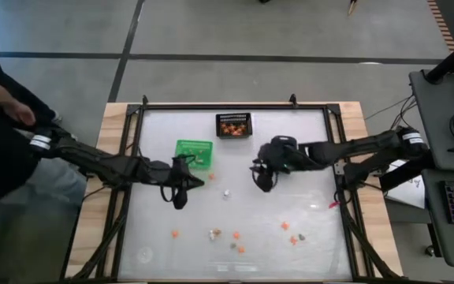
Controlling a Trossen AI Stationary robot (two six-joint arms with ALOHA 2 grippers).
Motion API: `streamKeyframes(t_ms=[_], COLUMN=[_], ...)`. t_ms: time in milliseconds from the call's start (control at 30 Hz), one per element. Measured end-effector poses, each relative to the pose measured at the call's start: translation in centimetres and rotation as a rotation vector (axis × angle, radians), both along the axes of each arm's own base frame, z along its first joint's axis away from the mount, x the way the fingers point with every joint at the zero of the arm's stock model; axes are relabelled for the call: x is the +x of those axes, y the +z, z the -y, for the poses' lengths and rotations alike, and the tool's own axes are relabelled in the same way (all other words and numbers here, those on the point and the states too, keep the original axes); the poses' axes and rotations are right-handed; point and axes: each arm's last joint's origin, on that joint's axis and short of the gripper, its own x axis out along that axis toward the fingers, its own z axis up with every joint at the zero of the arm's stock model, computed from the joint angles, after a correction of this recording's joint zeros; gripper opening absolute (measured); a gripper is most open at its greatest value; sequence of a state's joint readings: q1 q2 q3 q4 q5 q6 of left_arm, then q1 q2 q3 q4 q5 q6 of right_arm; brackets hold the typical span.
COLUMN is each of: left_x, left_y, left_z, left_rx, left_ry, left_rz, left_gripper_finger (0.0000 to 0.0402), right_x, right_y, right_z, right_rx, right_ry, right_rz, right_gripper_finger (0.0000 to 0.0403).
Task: Sort Halloween decoration
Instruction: Put the white skeleton toy into the blue bin
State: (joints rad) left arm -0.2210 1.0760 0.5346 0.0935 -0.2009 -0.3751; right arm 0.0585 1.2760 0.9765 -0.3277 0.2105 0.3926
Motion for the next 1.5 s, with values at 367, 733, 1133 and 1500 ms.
streamKeyframes(t_ms=[367, 733, 1133, 1500], left_x=[2.2, 4.7, 9.6, 12.0], left_y=[-2.8, -6.3, -6.8, -8.8], left_z=[2.8, 3.4, 4.8, 5.5], left_rx=[-0.005, 0.024, 0.147, 0.267], left_ry=[-0.079, 0.056, 0.168, 0.195], left_rz=[-0.028, -0.012, -0.244, -0.349], left_gripper_finger=[0.0, 0.0, 0.0045, 0.0173], right_x=[-1.1, -1.1, -1.1, -1.1], right_y=[-1.8, -1.8, -1.9, -2.1], right_z=[-3.5, -3.8, -3.7, -3.7], right_rx=[-0.016, -0.016, -0.017, -0.019], right_ry=[0.107, 0.115, 0.114, 0.114], right_rz=[-0.027, -0.027, -0.026, -0.028], right_gripper_finger=[0.0123, 0.0123, 0.0123, 0.0123])
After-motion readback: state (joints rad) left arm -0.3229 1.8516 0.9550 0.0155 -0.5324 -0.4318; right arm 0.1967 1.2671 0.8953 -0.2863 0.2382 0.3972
